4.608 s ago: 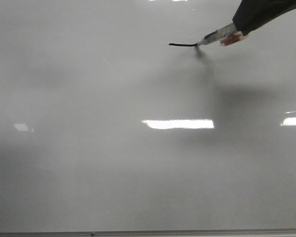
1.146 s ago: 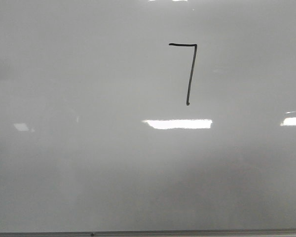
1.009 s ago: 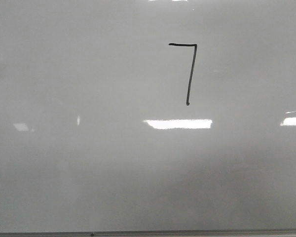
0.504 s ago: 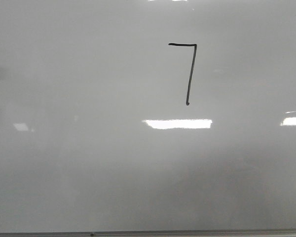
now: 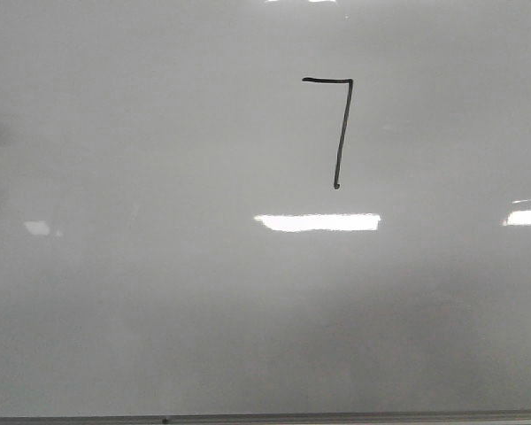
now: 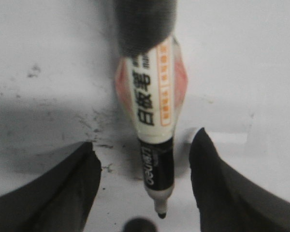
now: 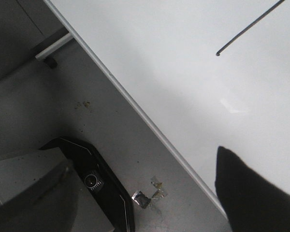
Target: Write number 7 on whiteboard
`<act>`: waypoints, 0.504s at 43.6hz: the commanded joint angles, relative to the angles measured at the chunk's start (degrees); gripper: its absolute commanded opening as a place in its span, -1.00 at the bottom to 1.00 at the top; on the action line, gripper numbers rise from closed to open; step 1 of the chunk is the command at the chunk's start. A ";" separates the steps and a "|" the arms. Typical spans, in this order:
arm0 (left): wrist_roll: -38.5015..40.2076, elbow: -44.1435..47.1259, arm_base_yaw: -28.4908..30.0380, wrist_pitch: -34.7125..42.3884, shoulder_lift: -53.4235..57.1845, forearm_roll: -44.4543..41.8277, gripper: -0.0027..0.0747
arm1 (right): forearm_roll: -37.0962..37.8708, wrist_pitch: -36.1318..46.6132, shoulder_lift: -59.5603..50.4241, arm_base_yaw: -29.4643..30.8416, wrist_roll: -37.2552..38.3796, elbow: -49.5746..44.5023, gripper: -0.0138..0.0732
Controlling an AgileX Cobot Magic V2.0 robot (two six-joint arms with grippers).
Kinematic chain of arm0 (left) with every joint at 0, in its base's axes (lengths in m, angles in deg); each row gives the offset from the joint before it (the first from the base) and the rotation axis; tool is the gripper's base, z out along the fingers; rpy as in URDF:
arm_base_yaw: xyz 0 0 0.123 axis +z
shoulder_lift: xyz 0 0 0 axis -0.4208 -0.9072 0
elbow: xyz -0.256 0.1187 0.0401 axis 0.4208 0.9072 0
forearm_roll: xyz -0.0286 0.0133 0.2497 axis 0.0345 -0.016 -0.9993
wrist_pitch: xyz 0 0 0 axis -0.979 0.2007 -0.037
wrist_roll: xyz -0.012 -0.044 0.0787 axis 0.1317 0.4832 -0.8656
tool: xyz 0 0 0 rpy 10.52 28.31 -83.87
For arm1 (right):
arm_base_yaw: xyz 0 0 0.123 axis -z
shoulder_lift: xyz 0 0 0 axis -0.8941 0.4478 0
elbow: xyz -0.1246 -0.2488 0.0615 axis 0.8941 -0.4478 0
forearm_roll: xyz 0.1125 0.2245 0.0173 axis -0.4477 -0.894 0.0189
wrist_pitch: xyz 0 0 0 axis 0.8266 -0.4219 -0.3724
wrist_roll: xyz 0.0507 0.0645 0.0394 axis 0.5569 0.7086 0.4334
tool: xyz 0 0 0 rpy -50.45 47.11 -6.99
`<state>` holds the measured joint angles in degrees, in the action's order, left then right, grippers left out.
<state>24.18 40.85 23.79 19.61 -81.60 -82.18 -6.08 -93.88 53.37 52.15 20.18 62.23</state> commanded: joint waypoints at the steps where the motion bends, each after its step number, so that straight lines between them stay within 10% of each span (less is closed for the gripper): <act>1: 0.02 -3.79 0.01 -4.39 5.02 -2.09 0.12 | 0.28 1.62 -2.83 0.40 4.39 2.01 0.70; 22: -1.49 -7.10 -10.73 -27.26 32.95 -2.11 0.12 | 20.04 1.49 -16.67 0.40 31.62 1.88 0.68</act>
<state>22.87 35.76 16.66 -7.72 -54.21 -84.62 11.55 -94.57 39.12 52.25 49.06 62.23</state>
